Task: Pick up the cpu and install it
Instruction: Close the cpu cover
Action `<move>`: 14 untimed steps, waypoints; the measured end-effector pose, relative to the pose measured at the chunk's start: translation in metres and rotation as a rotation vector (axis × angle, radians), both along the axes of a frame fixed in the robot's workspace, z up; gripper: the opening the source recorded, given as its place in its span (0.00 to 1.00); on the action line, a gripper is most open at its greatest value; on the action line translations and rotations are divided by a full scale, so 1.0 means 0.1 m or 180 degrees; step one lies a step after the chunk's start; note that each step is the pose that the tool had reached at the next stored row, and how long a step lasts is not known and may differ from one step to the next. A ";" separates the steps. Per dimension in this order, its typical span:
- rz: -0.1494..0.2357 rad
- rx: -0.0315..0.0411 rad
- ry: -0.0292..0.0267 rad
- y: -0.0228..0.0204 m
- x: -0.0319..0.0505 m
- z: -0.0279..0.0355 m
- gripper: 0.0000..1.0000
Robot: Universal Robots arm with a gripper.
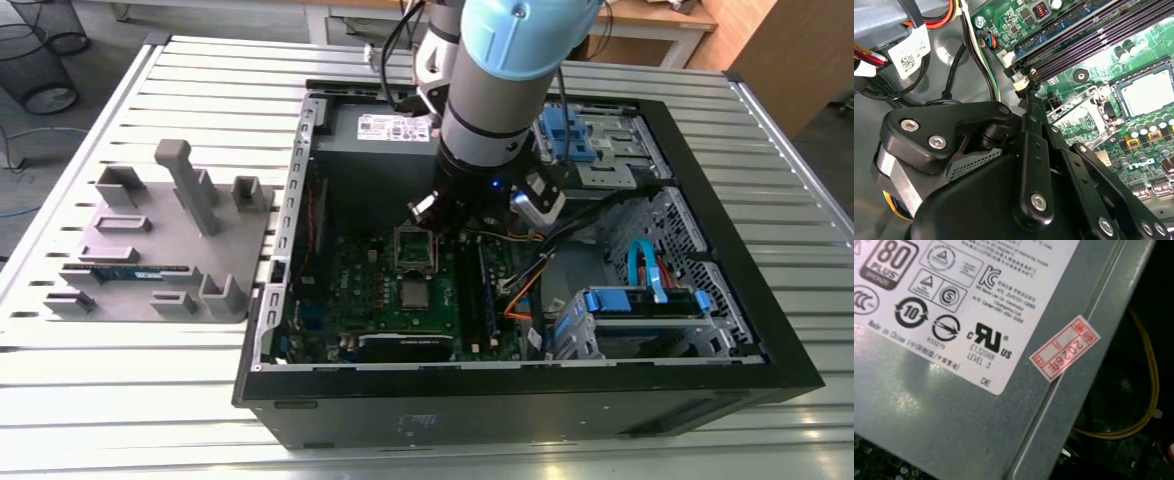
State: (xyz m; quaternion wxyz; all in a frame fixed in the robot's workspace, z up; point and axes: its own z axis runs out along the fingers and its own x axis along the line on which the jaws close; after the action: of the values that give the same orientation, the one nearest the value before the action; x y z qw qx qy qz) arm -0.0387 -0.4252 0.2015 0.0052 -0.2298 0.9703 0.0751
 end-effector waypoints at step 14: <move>0.0000 -0.0002 -0.0002 -0.002 -0.032 -0.004 0.11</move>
State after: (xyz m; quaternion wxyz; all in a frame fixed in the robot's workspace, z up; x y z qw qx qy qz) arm -0.0420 -0.4254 0.2011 0.0055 -0.2298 0.9703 0.0747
